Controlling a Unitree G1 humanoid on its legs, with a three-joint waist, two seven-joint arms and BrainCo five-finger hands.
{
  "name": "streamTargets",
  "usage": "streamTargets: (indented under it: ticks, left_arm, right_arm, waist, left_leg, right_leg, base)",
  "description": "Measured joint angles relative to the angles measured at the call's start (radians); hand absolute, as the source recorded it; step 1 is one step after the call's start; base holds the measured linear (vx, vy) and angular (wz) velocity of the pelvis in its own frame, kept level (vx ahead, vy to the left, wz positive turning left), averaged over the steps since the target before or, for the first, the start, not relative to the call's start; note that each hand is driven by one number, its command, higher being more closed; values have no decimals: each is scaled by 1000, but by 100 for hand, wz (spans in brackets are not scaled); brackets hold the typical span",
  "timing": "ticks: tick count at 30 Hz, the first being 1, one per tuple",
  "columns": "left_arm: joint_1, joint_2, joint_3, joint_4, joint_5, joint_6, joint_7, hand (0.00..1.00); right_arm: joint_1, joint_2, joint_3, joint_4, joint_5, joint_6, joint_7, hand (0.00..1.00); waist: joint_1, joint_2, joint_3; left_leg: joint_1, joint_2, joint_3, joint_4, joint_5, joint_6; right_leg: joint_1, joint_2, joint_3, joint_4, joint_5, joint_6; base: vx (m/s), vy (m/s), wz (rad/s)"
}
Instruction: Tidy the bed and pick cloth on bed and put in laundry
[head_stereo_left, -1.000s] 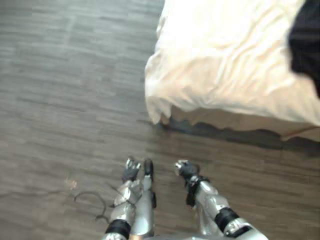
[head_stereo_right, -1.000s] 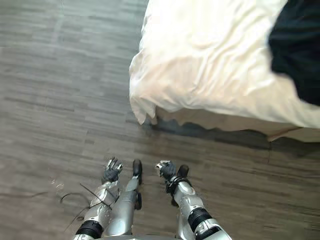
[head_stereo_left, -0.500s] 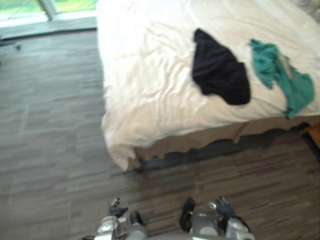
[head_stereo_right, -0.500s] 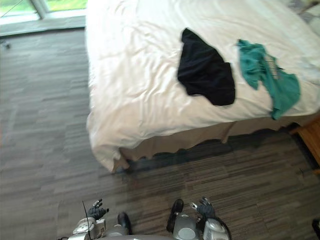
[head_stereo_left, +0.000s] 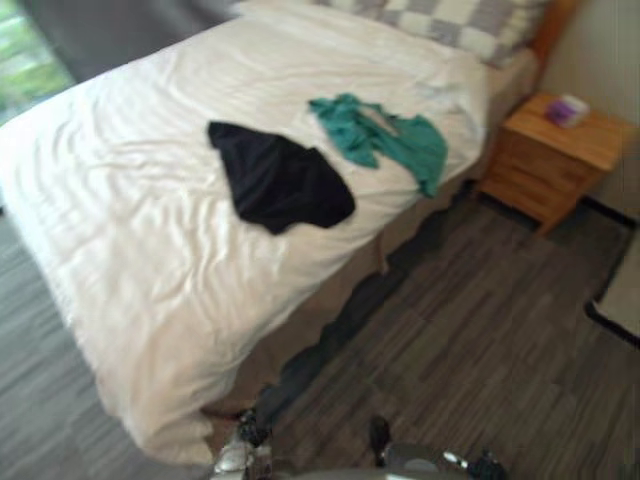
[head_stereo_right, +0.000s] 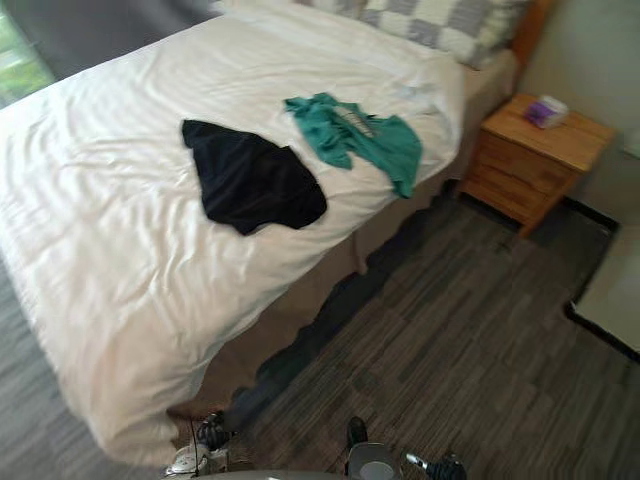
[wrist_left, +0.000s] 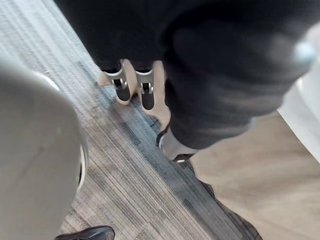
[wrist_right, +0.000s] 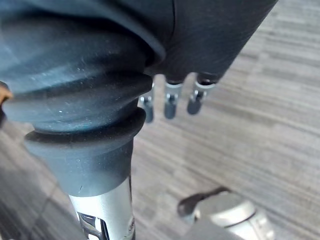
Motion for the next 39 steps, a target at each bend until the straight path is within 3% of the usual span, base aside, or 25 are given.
streamTargets:
  ticks: [2, 3, 4, 6, 8, 12, 13, 15, 16, 17, 18, 20, 21, 22, 23, 24, 31, 34, 37, 39]
  left_arm:
    - [-1, 8, -11, 0, 0, -6, 1, 0]
    - [-1, 10, -13, 0, 0, -6, 2, 0]
    - [4, 13, -25, 0, 0, -7, 2, 0]
    - [2, 38, -48, 2, 0, -6, 4, 0]
    - [10, 92, -57, 4, 0, -5, 4, 0]
    - [-10, 106, -78, 43, 3, -3, 1, 0]
    - [-12, 92, -87, 50, 4, -2, 0, 0]
    - [-13, 73, -86, 61, 10, -1, 0, 0]
    - [-19, 71, -83, 61, 10, 5, 0, 0]
    - [-11, 67, -64, 60, 10, 7, -1, 0]
    - [0, 51, -41, 60, 11, 8, -2, 0]
    - [4, 39, -41, 59, 11, 10, -2, 0]
    - [7, 34, -41, 58, 12, 11, -2, 0]
    - [10, 38, -39, 54, 13, 11, -2, 0]
    - [9, 40, -37, 50, 13, 12, -2, 0]
    - [-13, 37, -47, 38, 10, 25, -13, 0]
    - [-14, 37, -51, 38, 7, 25, -12, 0]
    - [-15, 34, -53, 38, -5, 25, -2, 0]
    - [-14, 27, -40, 38, -23, 25, 3, 0]
    - [-6, 24, -17, 34, -43, 25, 4, 0]
  right_arm:
    - [-9, -6, 23, -1, -2, 0, -14, 0]
    - [-8, -8, 31, -1, -2, 0, -15, 0]
    - [0, -20, 39, -1, -4, 0, -17, 0]
    - [12, 7, 40, 19, -10, 4, -13, 0]
    - [46, 35, 27, 28, -10, 12, -13, 0]
    - [59, 34, 11, 3, -7, 10, -15, 0]
    - [57, 38, 11, -3, -7, 11, -16, 0]
    - [56, 35, 12, -4, -3, 18, -17, 0]
    - [50, 31, 14, -7, 1, 21, -19, 0]
    - [41, 31, 21, -11, 1, 20, -21, 0]
    - [29, 27, 20, -12, 1, 21, -24, 0]
    - [30, 26, 18, -12, 1, 20, -32, 0]
    - [31, 26, 8, -12, 1, 19, -35, 0]
    - [28, 29, 9, -12, 0, 19, -36, 0]
    - [31, 32, 9, -12, 0, 19, -36, 0]
    - [-52, 47, -25, 33, 1, 21, -35, 0]
    - [-51, 47, -27, 34, 11, 21, -35, 0]
    - [-51, 44, -31, 33, 43, 21, -36, 0]
    - [-53, 41, -41, 25, 86, 21, -37, 0]
    - [-60, 44, -40, 25, 101, 21, -37, 0]
  waist:
    - [19, 1, -1]
    - [18, 3, -3]
    - [18, 26, -17]
    - [13, 10, -24]
    - [14, -25, -53]
    - [-7, -19, -59]
    - [-13, -7, -52]
    - [-12, 12, -40]
    - [-11, 16, -37]
    - [-1, 13, -32]
    - [9, 26, -15]
    - [6, 33, -14]
    - [1, 50, -7]
    - [-3, 41, -6]
    - [-4, 29, -9]
    - [48, -15, 7]
    - [45, -12, 10]
    - [44, -5, 16]
    - [30, 7, 34]
    - [18, 1, 44]
  left_leg:
    - [-26, -31, -227, -76, -7, 12]
    - [-25, -35, -273, -106, -14, 14]
    - [19, -35, -342, -176, -94, 16]
    - [35, -42, -260, -190, -94, 43]
    - [78, -77, -169, -216, -94, 45]
    - [146, -146, -31, -291, -77, 73]
    - [149, -167, 12, -298, -77, 74]
    - [144, -176, 64, -293, -68, 88]
    - [129, -179, 109, -273, -51, 117]
    - [104, -179, 136, -220, -42, 131]
    - [120, -175, 171, -205, -38, 140]
    - [153, -174, 189, -231, -38, 140]
    - [183, -175, 196, -263, -40, 142]
    - [200, -179, 200, -286, -40, 141]
    - [206, -184, 204, -290, -40, 141]
    - [185, -156, 162, -361, -29, 102]
    - [183, -157, 161, -362, -29, 102]
    - [182, -159, 161, -363, -14, 79]
    - [182, -157, 162, -362, 2, 58]
    - [179, -155, 168, -323, 1, 57]
  right_leg:
    - [-26, 21, 133, -4, 1, 10]
    - [-33, 24, 153, -4, 3, 19]
    - [-36, 33, 195, -26, 14, 43]
    - [-37, 18, 191, -21, 50, 76]
    - [-34, 2, 147, -23, 67, 93]
    - [-68, -30, 272, -34, 96, 137]
    - [-92, -33, 280, -37, 119, 138]
    - [-113, -29, 174, -56, 179, 92]
    - [-118, -27, 6, -97, 255, 24]
    - [-118, -25, -136, -111, 294, -24]
    - [-137, -18, -257, 23, 161, -57]
    - [-143, -15, -315, 152, 28, -63]
    - [-145, -12, -338, 259, -61, -56]
    - [-136, -7, -350, 297, -107, -45]
    - [-134, -6, -350, 292, -106, -39]
    - [91, 3, -289, -157, 90, 50]
    - [88, 1, -295, -152, 90, 51]
    - [75, -4, -311, -134, 87, 51]
    - [-10, -17, -335, 33, -6, 39]
    - [-32, -20, -347, 100, -65, 28]
  base:
    - [-4, 316, -176]
    - [-14, 473, -172]
    - [3, 413, -149]
    - [94, 348, -123]
    - [194, 298, -117]
    - [30, 193, -120]
    - [-15, 150, -121]
    - [-30, 112, -119]
    - [-51, 69, -125]
    - [-85, 34, -152]
    - [-80, -7, -104]
    - [-14, -22, -41]
    - [56, -32, 4]
    - [53, -25, 7]
    - [30, -24, 5]
    - [0, 0, 0]
    - [0, 0, 0]
    - [-10, -4, -2]
    - [-31, -37, -6]
    - [-5, -109, -9]
